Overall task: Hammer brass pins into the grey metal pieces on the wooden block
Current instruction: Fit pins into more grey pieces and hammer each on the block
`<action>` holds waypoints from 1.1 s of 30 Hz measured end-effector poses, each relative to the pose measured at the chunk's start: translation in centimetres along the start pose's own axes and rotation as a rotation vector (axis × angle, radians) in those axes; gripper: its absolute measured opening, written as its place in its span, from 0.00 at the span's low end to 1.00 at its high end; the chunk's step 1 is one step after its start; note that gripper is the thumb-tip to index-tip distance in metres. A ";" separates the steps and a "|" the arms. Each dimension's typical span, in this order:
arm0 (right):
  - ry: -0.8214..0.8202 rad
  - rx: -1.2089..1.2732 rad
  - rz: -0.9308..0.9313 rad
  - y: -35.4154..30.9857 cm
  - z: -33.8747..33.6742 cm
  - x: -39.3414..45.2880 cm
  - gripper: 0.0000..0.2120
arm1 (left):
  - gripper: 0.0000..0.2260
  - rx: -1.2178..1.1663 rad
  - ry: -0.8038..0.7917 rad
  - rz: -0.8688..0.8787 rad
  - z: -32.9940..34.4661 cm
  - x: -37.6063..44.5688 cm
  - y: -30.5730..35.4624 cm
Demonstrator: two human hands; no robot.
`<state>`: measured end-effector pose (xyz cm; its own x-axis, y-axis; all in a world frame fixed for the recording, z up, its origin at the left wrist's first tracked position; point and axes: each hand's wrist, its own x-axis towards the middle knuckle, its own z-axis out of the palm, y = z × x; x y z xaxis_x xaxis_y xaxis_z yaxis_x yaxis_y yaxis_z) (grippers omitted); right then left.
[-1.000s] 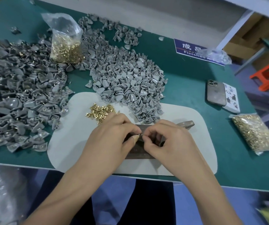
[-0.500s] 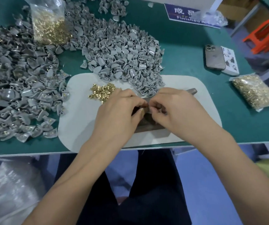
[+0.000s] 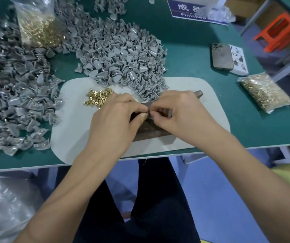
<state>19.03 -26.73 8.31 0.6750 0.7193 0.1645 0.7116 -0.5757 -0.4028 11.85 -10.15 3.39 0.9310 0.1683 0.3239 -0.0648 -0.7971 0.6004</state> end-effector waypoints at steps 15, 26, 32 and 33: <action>0.387 -0.049 0.426 6.4 -1.4 -4.1 0.06 | 0.04 0.126 0.028 -0.030 0.0 -0.3 1.2; 0.183 -0.096 0.626 9.5 -2.3 -6.5 0.13 | 0.03 0.079 0.002 -0.022 -0.1 -0.2 0.8; 0.138 0.204 0.265 4.3 -3.5 -6.1 0.13 | 0.03 0.046 -0.008 -0.019 0.1 0.0 0.7; 0.093 0.170 0.268 3.7 -3.2 -6.0 0.14 | 0.03 0.043 -0.001 -0.025 0.2 -0.1 0.8</action>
<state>18.26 -34.42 8.70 0.8546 0.5074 0.1109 0.4686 -0.6610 -0.5861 11.75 -10.88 3.69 0.9326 0.1874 0.3085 -0.0266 -0.8168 0.5764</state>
